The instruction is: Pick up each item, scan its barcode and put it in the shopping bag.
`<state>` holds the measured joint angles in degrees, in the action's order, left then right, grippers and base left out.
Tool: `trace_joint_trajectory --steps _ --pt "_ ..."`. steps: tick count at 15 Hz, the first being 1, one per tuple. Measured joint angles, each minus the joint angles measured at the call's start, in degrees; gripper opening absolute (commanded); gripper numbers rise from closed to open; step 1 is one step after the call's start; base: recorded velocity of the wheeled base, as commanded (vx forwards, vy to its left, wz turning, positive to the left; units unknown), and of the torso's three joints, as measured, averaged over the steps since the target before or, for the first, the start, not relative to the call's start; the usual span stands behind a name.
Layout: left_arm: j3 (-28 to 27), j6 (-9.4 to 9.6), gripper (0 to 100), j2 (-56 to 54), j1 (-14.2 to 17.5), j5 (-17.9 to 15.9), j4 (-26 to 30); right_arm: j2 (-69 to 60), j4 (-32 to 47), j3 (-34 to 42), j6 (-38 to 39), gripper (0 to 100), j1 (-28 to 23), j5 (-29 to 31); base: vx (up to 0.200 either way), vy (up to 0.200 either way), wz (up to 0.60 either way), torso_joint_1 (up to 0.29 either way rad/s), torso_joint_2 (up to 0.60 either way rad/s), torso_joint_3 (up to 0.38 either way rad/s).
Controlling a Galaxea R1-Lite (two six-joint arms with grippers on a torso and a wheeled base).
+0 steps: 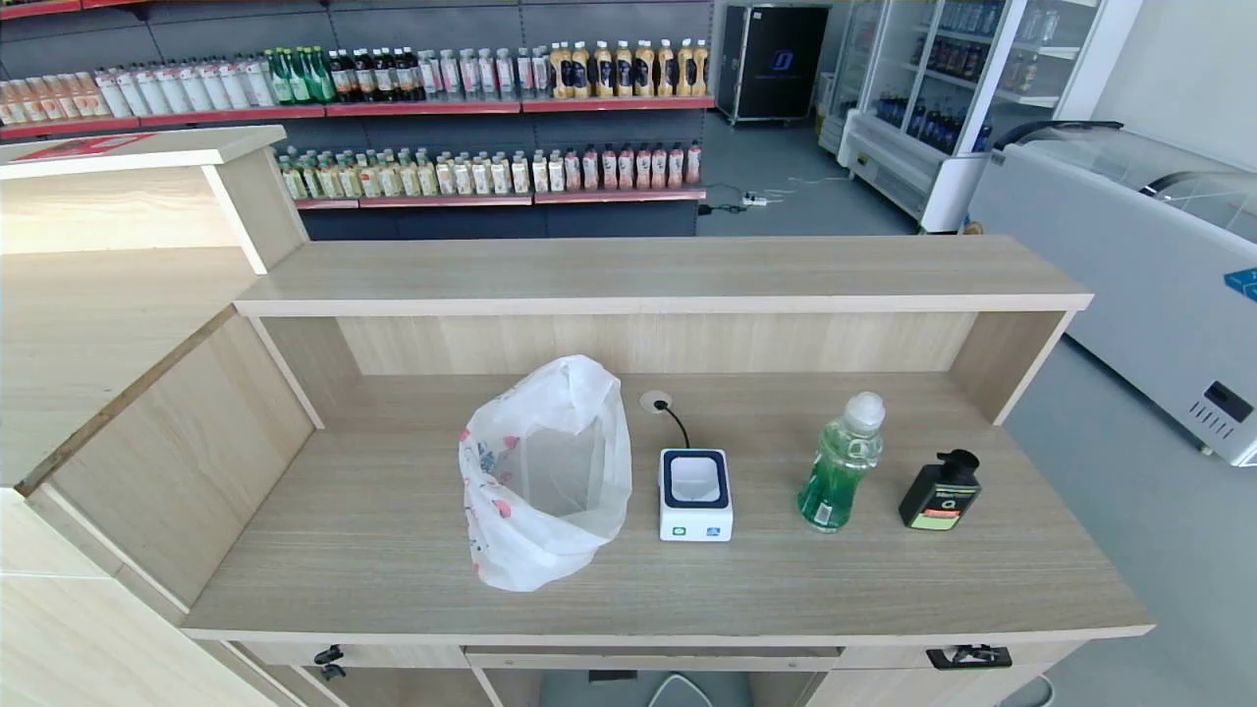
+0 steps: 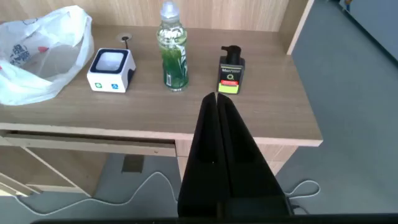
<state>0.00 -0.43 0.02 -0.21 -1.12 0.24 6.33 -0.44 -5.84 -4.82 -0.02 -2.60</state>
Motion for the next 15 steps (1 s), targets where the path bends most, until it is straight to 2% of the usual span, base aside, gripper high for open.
trace_joint_trajectory --steps 5,6,10,12,14,15 --pt "0.0 0.0 100 0.0 0.0 0.0 0.0 30.8 -7.1 -17.5 -0.6 0 -2.5 0.6 0.0 0.0 0.0 0.0 0.0 0.0" --pt "0.0 0.0 100 0.0 0.0 0.0 0.0 38.0 -10.7 -19.8 -1.4 100 -3.4 -0.2 0.0 0.0 0.0 0.0 0.0 0.0" --pt "0.0 0.0 100 0.0 0.0 0.0 0.0 62.8 -32.0 -21.8 -8.0 100 -8.2 -7.0 0.0 0.0 0.0 0.0 0.0 0.0" --pt "0.0 0.0 100 0.0 0.0 0.0 0.0 73.6 -41.6 -18.8 -13.9 100 -12.3 -17.2 0.0 0.0 0.0 0.0 0.0 0.0" --pt "0.0 0.0 100 0.0 0.0 0.0 0.0 81.0 -43.4 -15.1 -21.8 100 -16.9 -26.1 0.0 0.0 0.0 0.0 0.0 0.0" --pt "0.0 0.0 100 0.0 0.0 0.0 0.0 83.8 -42.9 -14.0 -23.6 100 -18.2 -27.9 0.0 0.0 0.0 0.0 0.0 0.0"
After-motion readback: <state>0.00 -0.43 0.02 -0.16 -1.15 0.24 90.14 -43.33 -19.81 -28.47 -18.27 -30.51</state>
